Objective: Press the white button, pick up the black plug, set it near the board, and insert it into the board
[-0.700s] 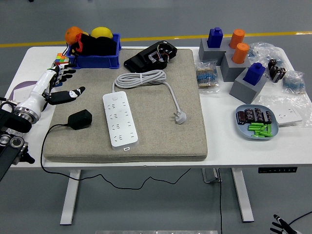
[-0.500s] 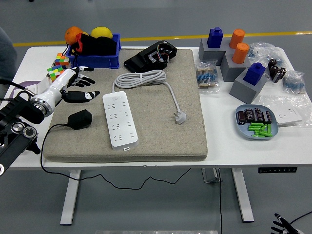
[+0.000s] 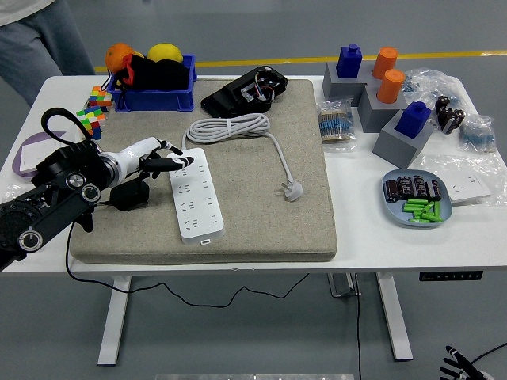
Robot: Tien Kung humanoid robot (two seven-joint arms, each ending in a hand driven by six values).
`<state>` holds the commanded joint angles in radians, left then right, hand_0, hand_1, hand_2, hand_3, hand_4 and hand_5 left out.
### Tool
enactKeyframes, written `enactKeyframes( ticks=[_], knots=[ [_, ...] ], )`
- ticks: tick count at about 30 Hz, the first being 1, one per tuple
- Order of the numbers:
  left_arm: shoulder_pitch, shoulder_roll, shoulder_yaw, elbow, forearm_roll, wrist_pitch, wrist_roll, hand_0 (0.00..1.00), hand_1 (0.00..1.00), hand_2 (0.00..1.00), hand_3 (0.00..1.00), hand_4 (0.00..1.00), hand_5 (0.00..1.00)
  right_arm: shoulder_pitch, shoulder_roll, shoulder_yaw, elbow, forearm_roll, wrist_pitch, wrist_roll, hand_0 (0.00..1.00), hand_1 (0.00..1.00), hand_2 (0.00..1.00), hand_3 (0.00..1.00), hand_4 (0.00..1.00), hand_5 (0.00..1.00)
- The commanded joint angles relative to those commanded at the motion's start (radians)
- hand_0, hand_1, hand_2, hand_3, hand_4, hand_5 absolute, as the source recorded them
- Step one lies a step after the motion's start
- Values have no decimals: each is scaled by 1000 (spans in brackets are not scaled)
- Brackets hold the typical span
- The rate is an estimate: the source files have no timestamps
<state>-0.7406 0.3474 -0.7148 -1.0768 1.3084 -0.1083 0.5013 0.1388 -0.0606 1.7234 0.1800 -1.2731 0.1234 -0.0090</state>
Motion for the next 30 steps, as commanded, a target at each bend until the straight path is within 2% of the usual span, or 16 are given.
enactKeyframes(
  ticks=[2, 3, 7, 12, 30],
  knots=[
    [-16, -13, 15, 20, -1, 0, 6, 3, 54, 134, 788, 510, 90, 0, 0, -2, 0, 1, 0, -1, 806, 709, 696, 682, 765, 596],
    [-21, -17, 19, 26, 0, 1, 8, 2, 53, 134, 785, 463, 10, 0, -1, -2, 0, 1, 0, -1, 806, 709, 696, 682, 765, 597],
    [-44, -44, 43, 70, -6, 0, 22, 2, 53, 134, 785, 463, 10, 0, -2, -4, 0, 3, 0, -1, 806, 709, 696, 682, 765, 597],
    [-65, -64, 75, 110, -20, -1, 21, 2, 51, 134, 777, 438, 23, 0, -1, -8, 0, 6, 1, -2, 806, 709, 696, 682, 765, 597],
    [-79, -97, 51, 158, -4, 1, 21, 2, 46, 132, 760, 367, 2, 4, -3, -19, 0, 11, 2, -2, 806, 709, 696, 681, 764, 596]
  ],
)
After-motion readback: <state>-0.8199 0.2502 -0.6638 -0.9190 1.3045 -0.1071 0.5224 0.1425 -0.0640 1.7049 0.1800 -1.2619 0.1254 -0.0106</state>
